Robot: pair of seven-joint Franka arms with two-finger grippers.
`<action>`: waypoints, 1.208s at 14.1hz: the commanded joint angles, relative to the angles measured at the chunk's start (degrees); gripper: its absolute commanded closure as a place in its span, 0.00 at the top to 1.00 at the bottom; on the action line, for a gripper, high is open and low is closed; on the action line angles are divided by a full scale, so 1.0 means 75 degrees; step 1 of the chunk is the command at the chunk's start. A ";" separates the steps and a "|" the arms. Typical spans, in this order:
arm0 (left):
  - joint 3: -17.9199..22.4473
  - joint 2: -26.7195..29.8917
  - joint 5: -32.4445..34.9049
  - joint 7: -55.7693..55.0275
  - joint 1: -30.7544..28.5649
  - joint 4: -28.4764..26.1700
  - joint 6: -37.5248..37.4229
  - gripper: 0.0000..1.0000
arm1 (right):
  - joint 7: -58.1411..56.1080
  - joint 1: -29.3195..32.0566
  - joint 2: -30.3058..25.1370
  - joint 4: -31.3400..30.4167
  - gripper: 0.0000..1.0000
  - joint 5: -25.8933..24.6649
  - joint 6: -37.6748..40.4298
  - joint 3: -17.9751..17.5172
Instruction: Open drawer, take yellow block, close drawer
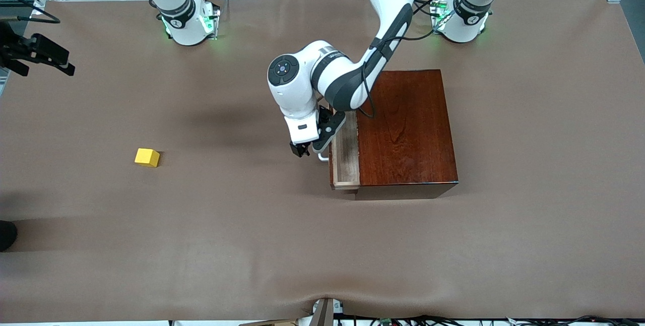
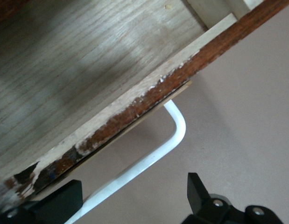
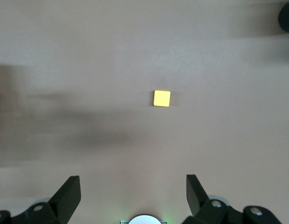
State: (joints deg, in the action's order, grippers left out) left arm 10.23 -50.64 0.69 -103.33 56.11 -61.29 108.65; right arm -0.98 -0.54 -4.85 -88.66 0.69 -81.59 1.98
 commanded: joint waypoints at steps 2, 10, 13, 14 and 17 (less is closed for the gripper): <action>0.0089 0.0083 0.0072 0.0500 -0.0203 -0.0113 -0.0166 1.00 | -0.0092 -0.0022 -0.0044 0.0136 1.00 -0.0162 -0.0043 0.0041; 0.0089 0.0236 0.0072 0.1073 -0.0484 -0.0113 -0.0716 1.00 | -0.0092 0.0013 0.0202 0.0384 1.00 -0.0174 0.0027 0.0064; 0.0077 0.0259 0.0061 0.1191 -0.0555 -0.0102 -0.0916 1.00 | -0.0092 0.0013 0.0214 0.0395 1.00 -0.0174 0.0226 0.0064; 0.0077 0.0271 0.0061 0.1191 -0.0555 -0.0102 -0.0916 1.00 | -0.0092 -0.0010 0.0214 0.0395 1.00 -0.0174 0.0226 0.0064; 0.0077 0.0295 0.0084 0.1238 -0.0672 -0.0102 -0.1079 1.00 | -0.0092 -0.0068 0.0214 0.0395 1.00 -0.0174 0.0227 0.0064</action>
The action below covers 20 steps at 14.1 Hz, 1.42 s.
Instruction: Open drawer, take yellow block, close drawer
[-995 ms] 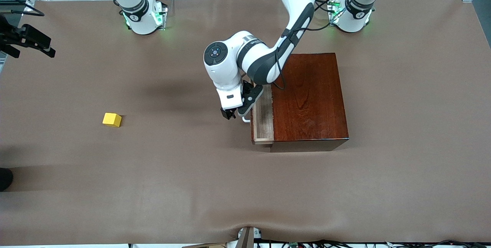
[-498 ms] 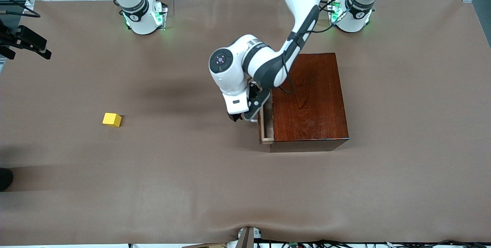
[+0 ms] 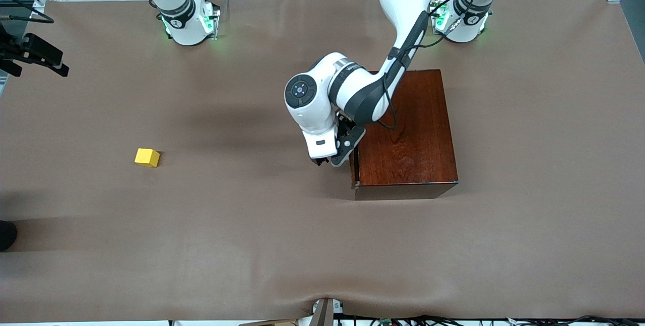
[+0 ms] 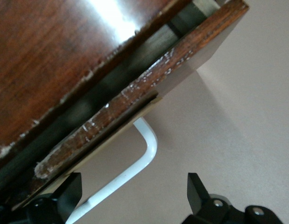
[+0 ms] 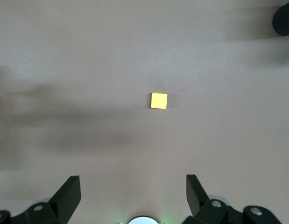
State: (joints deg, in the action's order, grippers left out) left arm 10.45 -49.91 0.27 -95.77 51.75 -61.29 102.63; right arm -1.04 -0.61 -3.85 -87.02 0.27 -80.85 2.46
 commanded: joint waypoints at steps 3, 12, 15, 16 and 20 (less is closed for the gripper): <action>0.0048 0.0209 0.0128 0.0558 -0.0114 -0.0101 -0.0546 1.00 | -0.0084 -0.0047 0.0080 0.0178 1.00 -0.0118 0.0139 0.0001; -0.0046 0.0302 0.0058 0.0605 -0.0091 -0.0042 -0.0862 1.00 | -0.0096 0.0000 0.0080 0.0177 1.00 -0.0118 0.0233 0.0001; 0.0013 0.0291 0.0093 0.0629 -0.0091 -0.0042 -0.0968 1.00 | -0.0096 0.0000 0.0080 0.0166 1.00 -0.0118 0.0233 0.0001; -0.0010 0.0291 0.0093 0.0699 -0.0091 -0.0042 -0.0981 1.00 | -0.0096 -0.0012 0.0080 0.0177 1.00 -0.0118 0.0233 0.0001; -0.0045 0.0291 0.0093 0.0816 -0.0091 -0.0031 -0.1121 1.00 | -0.0084 0.0000 0.0080 0.0166 1.00 -0.0107 0.0245 0.0001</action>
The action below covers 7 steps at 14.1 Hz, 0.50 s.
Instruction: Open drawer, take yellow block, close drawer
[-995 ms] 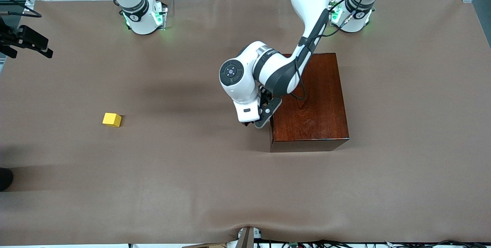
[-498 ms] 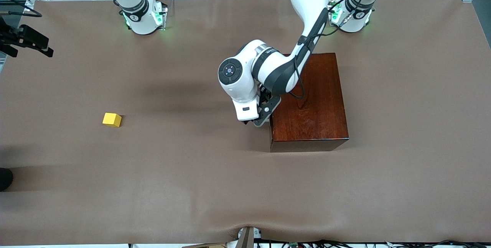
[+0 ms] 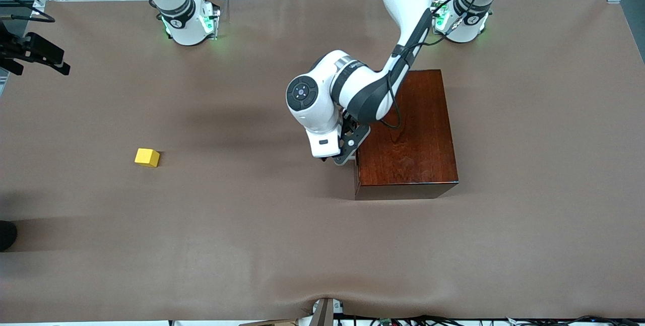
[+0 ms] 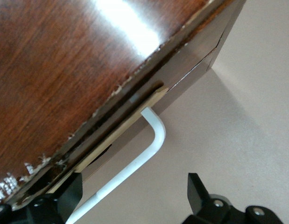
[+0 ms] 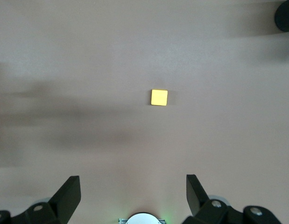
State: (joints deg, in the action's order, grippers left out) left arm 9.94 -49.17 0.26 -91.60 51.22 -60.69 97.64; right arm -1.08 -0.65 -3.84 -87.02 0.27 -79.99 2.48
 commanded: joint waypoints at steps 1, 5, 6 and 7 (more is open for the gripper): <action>0.0010 0.0228 0.0082 0.0272 -0.0021 -0.0099 -0.0468 1.00 | -0.0079 0.0016 0.0079 0.0166 1.00 -0.0106 0.0130 -0.0002; -0.0001 0.0731 0.0047 0.0553 -0.0009 -0.0076 -0.0433 1.00 | -0.0079 0.0004 0.0079 0.0166 1.00 -0.0106 0.0118 -0.0002; -0.0013 0.0871 0.0047 0.0577 -0.0009 -0.0076 -0.0433 1.00 | -0.0079 0.0004 0.0079 0.0166 1.00 -0.0106 0.0118 -0.0002; -0.0013 0.1070 0.0047 0.0693 -0.0009 -0.0076 -0.0433 1.00 | -0.0079 0.0004 0.0079 0.0166 1.00 -0.0106 0.0130 -0.0002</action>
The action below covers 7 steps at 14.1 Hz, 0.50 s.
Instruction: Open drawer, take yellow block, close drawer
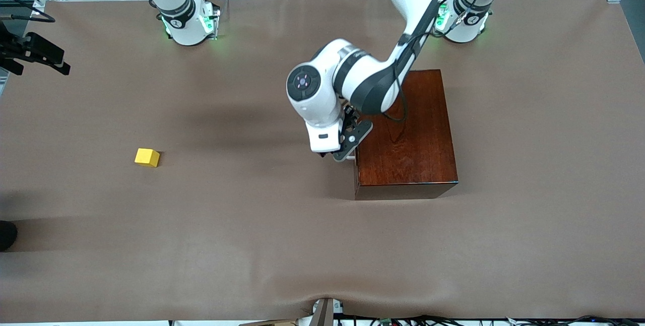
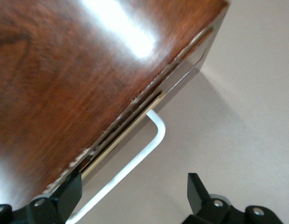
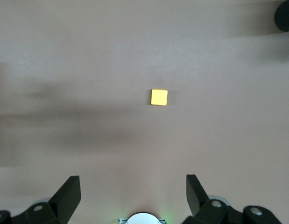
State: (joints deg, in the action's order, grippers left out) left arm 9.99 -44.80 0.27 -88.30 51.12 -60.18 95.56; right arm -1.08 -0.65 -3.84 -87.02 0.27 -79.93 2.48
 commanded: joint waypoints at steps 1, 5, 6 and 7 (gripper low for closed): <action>0.0004 0.0744 0.0046 0.0509 -0.0030 -0.0156 -0.0155 1.00 | -0.0079 0.0004 0.0078 0.0165 1.00 -0.0106 0.0110 -0.0003; 0.0086 0.1565 0.0058 0.1950 -0.0638 -0.0262 -0.0236 1.00 | -0.0079 -0.0007 0.0078 0.0165 1.00 -0.0106 0.0110 -0.0003; 0.0074 0.1741 0.0058 0.2208 -0.0837 -0.0262 -0.0307 1.00 | -0.0079 0.0004 0.0078 0.0165 1.00 -0.0106 0.0110 -0.0003; 0.0063 0.1916 0.0046 0.2605 -0.1060 -0.0273 -0.0493 1.00 | -0.0079 0.0004 0.0078 0.0165 1.00 -0.0095 0.0110 -0.0003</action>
State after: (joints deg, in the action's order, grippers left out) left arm 10.99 -33.94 0.34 -73.40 45.80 -60.16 93.62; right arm -1.08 -0.65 -3.83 -87.01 0.27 -79.92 2.48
